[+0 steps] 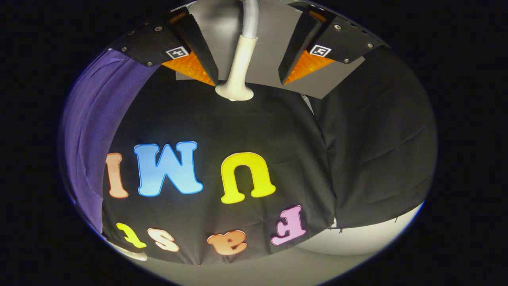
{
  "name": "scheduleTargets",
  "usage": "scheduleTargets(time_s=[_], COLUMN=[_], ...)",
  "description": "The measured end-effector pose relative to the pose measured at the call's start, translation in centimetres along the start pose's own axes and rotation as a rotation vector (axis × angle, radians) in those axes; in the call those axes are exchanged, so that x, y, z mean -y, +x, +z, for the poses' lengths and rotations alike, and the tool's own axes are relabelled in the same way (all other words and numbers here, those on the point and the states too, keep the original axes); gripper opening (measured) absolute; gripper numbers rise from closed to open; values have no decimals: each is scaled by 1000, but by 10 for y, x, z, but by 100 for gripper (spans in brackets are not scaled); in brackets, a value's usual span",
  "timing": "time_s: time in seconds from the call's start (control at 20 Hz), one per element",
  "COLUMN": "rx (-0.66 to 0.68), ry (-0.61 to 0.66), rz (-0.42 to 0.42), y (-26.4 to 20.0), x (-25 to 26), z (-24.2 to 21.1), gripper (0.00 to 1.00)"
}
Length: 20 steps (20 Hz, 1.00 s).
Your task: Iron the clothes twice with a garment steamer, once on the left side and once on the right side.
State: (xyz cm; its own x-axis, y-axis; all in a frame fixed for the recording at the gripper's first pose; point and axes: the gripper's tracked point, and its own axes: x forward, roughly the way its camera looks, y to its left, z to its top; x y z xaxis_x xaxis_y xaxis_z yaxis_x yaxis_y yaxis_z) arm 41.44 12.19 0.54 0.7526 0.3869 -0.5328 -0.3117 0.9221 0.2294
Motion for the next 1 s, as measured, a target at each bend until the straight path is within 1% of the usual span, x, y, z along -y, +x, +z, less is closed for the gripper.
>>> scheduleTargets(time_s=[0.15, 0.25, 0.45, 0.65, 0.75, 0.8, 0.85, 0.9, 0.95, 1.0], rx=[-98, -154, -252, -331, -359, -369, -377, -387, -394, -403], ry=[58, 72, 126, 132, 155, 167, 188, 233, 268, 276], rz=[35, 47, 40, 34, 40, 41, 57, 91, 79, 89], y=[28, 44, 68, 84, 92, 95, 96, 98, 99, 98], x=[0, 2, 15, 24, 26, 28, 27, 20, 21, 21], z=[-15, -26, -46, -67, -77, -81, -83, -84, -87, -86], gripper=[95, 96, 95, 91, 87, 82, 81, 72, 65, 55])
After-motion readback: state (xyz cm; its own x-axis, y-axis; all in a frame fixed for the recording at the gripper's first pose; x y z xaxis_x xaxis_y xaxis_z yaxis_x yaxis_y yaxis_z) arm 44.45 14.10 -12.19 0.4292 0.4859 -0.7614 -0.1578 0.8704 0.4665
